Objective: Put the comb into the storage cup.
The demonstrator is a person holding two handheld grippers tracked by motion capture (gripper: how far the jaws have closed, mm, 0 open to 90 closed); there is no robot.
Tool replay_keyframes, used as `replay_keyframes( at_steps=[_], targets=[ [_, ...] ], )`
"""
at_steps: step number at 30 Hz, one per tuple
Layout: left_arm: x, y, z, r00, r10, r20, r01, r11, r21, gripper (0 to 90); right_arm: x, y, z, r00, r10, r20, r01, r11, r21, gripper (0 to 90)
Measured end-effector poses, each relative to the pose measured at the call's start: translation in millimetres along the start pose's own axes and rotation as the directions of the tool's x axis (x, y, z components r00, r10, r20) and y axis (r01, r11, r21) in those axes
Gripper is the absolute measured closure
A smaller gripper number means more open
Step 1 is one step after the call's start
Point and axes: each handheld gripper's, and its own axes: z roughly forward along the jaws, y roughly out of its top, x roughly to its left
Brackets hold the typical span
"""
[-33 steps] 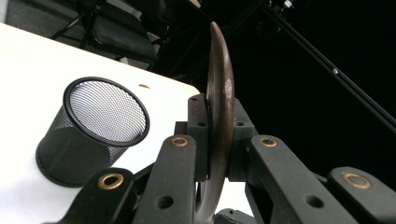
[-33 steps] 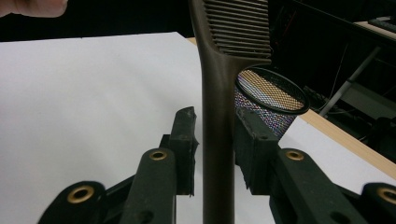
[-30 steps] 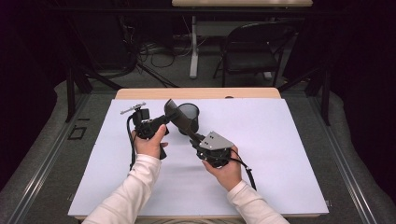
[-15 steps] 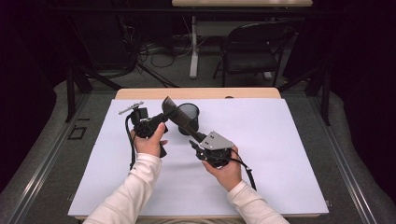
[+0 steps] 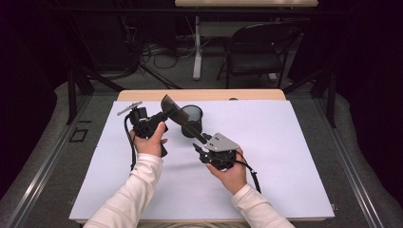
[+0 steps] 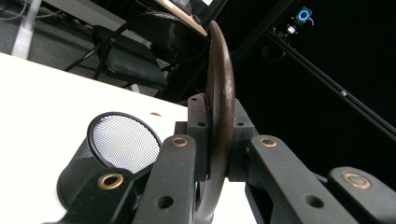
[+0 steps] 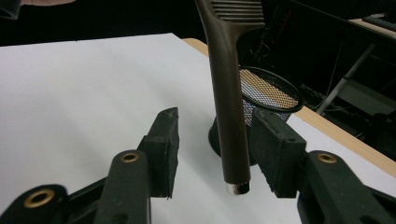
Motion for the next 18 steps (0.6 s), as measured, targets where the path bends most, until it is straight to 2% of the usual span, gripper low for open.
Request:
replay_keyframes(
  at_steps=[4, 7, 11, 18],
  targets=[
    [0.2, 1.8, 0.9, 1.0000, 0.003, 0.002, -0.003, 0.9999, -0.017, 84.2, -1.0, -0.6, 0.7, 1.0000, 0.004, 0.003, -0.004, 1.000, 0.009, 50.6],
    [2.4, 3.4, 1.9, 0.9996, 0.024, 0.015, -0.024, 0.9995, -0.022, 84.2, -0.5, -0.2, 0.3, 0.9999, -0.003, 0.011, 0.002, 1.000, 0.003, 48.8],
    [3.8, 4.6, 2.9, 0.9990, 0.044, 0.005, -0.044, 0.9983, -0.037, 84.2, -0.7, 0.1, -0.4, 0.9997, -0.007, 0.024, 0.007, 1.000, 0.001, 46.9],
    [6.4, 7.0, 4.9, 0.9985, 0.055, 0.002, -0.055, 0.9971, -0.053, 84.2, -2.7, 0.5, -1.5, 0.9989, -0.003, 0.046, 0.003, 1.000, -0.004, 44.4]
  ],
)
